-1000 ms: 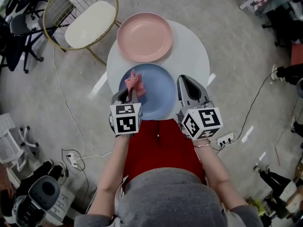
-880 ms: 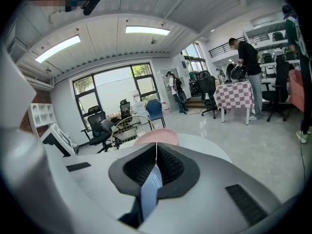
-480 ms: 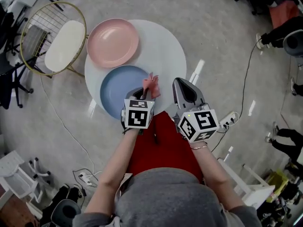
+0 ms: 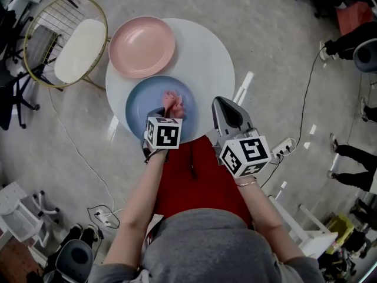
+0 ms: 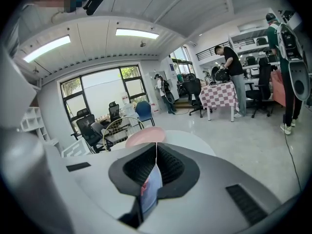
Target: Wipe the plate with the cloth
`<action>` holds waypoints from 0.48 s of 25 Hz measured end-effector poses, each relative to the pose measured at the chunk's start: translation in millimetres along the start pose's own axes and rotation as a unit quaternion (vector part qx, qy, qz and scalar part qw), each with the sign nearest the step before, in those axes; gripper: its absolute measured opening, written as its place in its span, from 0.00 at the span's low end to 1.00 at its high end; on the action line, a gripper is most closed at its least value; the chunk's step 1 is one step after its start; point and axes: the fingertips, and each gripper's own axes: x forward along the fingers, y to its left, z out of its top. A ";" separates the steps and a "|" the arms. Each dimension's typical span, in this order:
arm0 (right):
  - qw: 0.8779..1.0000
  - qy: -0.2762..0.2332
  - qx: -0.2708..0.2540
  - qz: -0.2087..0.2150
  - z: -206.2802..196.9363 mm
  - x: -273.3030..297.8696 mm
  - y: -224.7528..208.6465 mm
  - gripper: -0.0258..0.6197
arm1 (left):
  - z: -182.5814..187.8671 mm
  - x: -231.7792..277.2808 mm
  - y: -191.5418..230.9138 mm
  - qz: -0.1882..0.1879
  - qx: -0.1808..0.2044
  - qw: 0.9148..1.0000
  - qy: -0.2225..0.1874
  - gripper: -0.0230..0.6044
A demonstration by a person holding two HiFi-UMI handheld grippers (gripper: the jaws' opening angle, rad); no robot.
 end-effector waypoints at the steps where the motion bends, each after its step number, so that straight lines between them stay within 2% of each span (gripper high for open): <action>1: 1.000 0.002 -0.003 0.008 -0.1 2.8 5.0 0.09 | -3.2 -2.6 5.8 0.007 -0.004 1.000 0.002 0.09; 8: 0.997 0.015 -0.019 0.073 11.9 28.4 17.5 0.09 | -8.6 -8.9 31.2 0.066 -0.046 0.997 0.012 0.09; 12: 0.993 0.026 -0.032 0.109 7.0 41.9 40.5 0.09 | -20.7 -17.4 51.0 0.100 -0.059 0.993 0.015 0.09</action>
